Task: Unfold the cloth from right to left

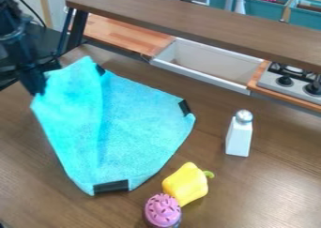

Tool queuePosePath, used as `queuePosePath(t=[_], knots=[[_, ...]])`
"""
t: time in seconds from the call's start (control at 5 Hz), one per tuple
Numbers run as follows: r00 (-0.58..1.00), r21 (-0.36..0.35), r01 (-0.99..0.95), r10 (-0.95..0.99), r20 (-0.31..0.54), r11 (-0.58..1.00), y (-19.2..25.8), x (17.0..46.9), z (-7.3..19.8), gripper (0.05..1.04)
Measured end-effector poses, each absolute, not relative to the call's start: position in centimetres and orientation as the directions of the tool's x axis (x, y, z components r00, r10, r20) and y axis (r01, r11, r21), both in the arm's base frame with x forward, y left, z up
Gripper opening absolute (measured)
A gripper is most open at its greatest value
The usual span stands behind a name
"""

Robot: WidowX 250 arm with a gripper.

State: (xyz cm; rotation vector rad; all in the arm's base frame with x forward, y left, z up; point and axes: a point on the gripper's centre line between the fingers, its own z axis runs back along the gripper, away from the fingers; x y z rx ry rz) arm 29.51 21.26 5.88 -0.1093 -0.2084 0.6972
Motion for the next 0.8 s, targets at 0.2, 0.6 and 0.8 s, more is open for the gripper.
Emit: queuePosePath(t=[0.2, 0.6, 0.8], knots=[[0.748, -0.171, -0.628, 0.65, 0.135, 0.759, 21.9, 28.4, 5.6, 0.049], [0.742, -0.128, -0.638, 0.651, 0.16, 0.759, 23.6, 27.1, 5.1, 0.049], [0.732, -0.095, -0.653, 0.659, 0.173, 0.751, 24.2, 26.7, 5.0, 0.063]])
